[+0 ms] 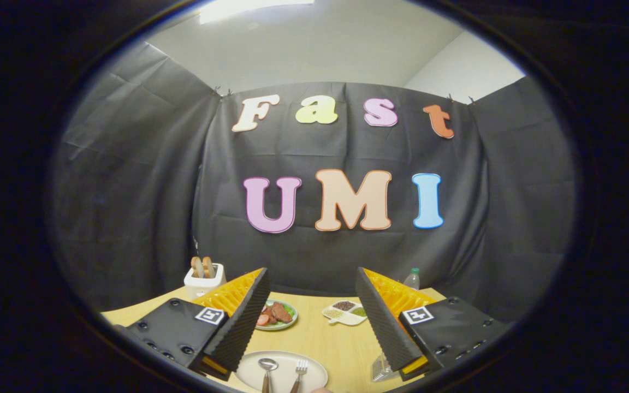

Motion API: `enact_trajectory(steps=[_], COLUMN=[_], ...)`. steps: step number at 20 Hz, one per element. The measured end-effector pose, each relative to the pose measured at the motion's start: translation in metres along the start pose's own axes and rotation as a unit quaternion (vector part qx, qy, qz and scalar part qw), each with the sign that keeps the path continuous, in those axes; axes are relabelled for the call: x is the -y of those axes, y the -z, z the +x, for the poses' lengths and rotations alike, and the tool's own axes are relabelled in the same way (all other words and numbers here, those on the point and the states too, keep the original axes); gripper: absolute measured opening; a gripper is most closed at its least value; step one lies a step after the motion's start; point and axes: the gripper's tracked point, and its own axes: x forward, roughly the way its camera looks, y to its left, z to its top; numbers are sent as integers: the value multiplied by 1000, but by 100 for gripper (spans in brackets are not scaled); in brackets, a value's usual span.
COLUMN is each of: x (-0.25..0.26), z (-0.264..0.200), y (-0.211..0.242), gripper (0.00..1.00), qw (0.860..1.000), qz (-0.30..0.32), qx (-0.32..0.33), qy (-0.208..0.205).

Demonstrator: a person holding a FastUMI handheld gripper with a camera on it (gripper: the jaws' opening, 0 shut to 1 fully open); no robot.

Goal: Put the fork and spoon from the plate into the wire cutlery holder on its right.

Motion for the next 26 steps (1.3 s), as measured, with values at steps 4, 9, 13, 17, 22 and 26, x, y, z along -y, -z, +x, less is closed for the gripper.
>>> enact_trajectory(steps=[4, 9, 13, 17, 22, 26], x=[0, -5, -10, -11, -11, -10], z=[3, 7, 6, 8, 7, 7], y=[7, 26, 52, 85, 122, 151], gripper=[100, 100, 100, 100, 100, 100], qw=[1000, 1000, 998, 994, 986, 979], qz=[-3, -9, -14, -17, -16, -20], qx=[-8, -27, -61, -107, -161, -200], qy=[-2, -13, -22, -26, -34, -38])
